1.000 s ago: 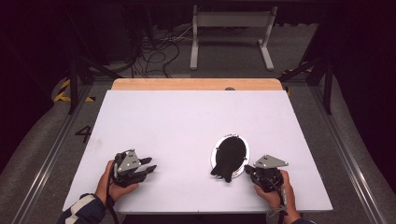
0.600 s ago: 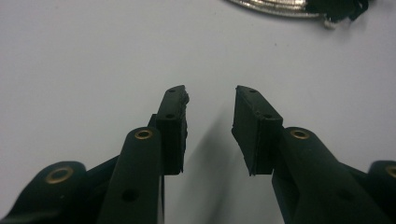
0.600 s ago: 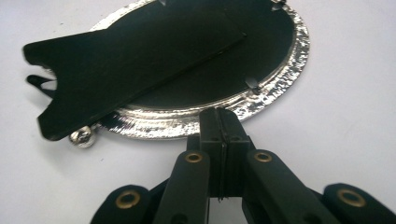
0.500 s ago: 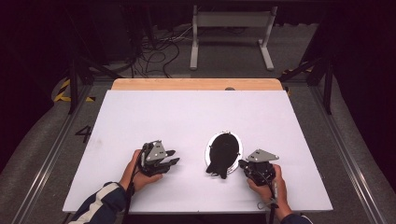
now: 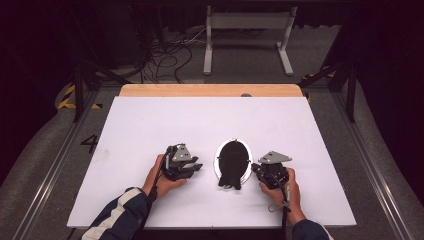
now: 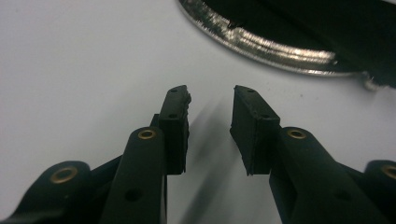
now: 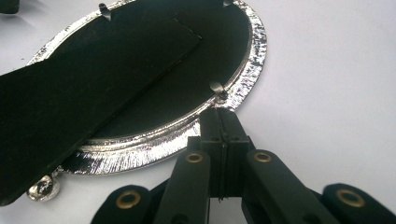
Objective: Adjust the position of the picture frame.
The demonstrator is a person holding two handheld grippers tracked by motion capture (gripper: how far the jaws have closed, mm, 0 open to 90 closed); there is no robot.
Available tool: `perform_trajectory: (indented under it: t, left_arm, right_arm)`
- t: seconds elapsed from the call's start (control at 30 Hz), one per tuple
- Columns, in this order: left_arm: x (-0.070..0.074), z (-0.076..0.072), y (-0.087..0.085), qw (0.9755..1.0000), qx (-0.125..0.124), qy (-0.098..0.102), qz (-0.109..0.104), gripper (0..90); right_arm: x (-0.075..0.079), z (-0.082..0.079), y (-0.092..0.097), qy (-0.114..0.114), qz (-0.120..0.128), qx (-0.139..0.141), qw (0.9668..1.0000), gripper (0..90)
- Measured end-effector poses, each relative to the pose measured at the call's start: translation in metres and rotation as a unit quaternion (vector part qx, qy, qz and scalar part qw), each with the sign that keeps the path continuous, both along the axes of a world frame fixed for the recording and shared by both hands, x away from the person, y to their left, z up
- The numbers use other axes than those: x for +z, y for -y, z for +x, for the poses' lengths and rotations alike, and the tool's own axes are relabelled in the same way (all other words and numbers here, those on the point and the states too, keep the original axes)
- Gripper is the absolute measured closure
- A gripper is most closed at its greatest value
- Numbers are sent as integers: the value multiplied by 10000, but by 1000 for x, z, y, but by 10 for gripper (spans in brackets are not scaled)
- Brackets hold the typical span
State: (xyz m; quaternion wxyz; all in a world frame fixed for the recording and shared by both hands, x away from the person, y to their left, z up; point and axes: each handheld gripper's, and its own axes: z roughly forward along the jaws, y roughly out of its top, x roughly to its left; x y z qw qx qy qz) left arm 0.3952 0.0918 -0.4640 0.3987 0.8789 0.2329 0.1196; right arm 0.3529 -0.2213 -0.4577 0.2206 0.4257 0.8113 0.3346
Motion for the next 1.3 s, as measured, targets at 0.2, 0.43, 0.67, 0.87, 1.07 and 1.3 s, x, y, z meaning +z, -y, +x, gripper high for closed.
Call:
perform_trajectory:
  t: [0.2, 0.43, 0.67, 0.87, 1.07, 1.3]
  left_arm:
    - [-1, 1, 13, 9999, -73, -38, 97, 651]
    - [-1, 1, 18, 9998, -130, -46, 144, 657]
    - [0, 2, 13, 9998, 15, -123, 142, 649]
    - [1, 6, 4, 9996, 150, -174, 157, 647]
    - [2, 10, -6, 9994, 179, -201, 204, 668]
    - [1, 10, -7, 9993, 212, -295, 114, 689]
  right_arm:
    - [0, 3, -4, -14, 56, -43, 10000, 900]
    - [0, 3, -8, -14, 87, -45, 10000, 900]
    - [0, 5, -25, 19, -13, 23, 10000, 900]
    - [-2, 7, -34, 1, 155, -88, 9998, 900]
    - [-4, 13, -46, 102, 162, -63, 9998, 900]
    - [-4, 14, -45, 149, 54, 147, 9998, 900]
